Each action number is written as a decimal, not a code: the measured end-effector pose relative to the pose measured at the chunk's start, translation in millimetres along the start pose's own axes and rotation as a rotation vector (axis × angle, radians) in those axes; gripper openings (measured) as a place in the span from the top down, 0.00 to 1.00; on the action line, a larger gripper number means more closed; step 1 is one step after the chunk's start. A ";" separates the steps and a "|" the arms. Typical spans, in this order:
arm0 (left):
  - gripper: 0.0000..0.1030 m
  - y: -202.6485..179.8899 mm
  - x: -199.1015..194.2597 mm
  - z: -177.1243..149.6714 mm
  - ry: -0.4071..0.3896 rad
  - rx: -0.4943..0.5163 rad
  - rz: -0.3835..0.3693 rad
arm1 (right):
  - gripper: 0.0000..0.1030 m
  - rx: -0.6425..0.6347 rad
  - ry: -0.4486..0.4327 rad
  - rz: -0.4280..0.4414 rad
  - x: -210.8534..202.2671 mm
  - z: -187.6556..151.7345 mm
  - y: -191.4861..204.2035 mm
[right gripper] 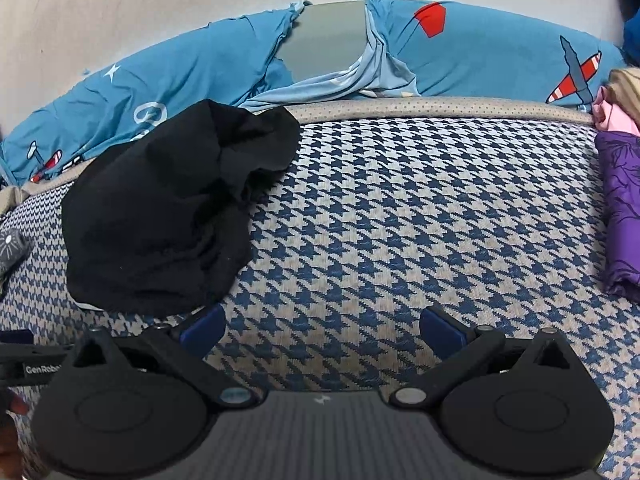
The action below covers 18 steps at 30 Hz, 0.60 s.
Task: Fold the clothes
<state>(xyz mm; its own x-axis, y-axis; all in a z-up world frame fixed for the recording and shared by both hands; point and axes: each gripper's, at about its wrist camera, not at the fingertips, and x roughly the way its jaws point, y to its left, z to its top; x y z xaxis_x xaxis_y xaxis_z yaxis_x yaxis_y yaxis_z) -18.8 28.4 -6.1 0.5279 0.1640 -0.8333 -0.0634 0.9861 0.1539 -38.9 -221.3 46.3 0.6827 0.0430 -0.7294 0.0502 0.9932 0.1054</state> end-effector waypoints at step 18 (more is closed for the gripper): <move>0.00 2.0 -15.0 -3.0 -0.006 -0.085 -0.059 | 0.00 -0.002 0.048 -0.040 5.1 -0.1 2.9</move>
<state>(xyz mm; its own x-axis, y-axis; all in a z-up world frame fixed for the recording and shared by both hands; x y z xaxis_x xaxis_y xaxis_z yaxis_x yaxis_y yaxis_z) -29.4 27.9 5.1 0.5382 0.1056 -0.8362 -0.1034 0.9929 0.0588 -35.3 -218.2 42.7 0.6447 0.0083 -0.7644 0.0752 0.9944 0.0742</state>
